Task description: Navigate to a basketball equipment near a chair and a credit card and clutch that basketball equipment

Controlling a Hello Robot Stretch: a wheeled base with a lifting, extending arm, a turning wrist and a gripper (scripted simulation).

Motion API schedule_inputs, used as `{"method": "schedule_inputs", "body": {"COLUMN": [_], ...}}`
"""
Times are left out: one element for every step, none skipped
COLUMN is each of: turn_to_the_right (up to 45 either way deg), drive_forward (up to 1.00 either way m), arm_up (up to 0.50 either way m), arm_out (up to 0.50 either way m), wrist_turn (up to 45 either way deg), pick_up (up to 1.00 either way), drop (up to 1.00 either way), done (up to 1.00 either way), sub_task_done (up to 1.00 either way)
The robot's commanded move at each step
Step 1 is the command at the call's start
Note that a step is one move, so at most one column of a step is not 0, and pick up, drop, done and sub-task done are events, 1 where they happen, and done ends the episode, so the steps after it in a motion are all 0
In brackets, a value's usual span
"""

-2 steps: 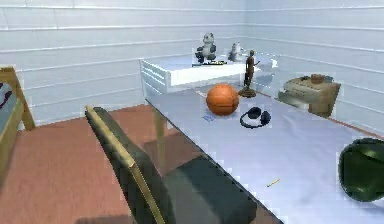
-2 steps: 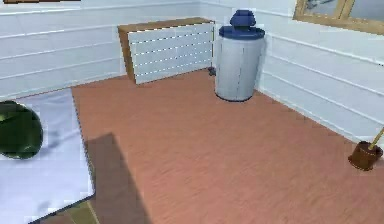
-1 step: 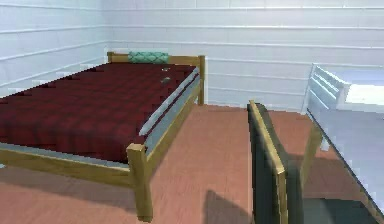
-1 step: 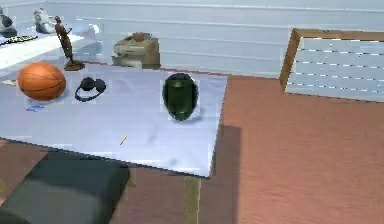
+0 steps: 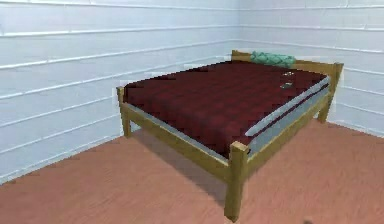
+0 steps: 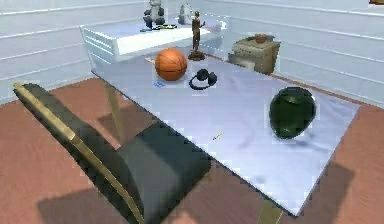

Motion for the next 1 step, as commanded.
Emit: {"method": "schedule_inputs", "body": {"turn_to_the_right": [27.0], "drive_forward": [0.0], "arm_up": [0.0], "arm_out": [0.0], "wrist_turn": [0.0], "pick_up": [0.0], "drop": [0.0], "done": [0.0], "sub_task_done": [0.0]}}
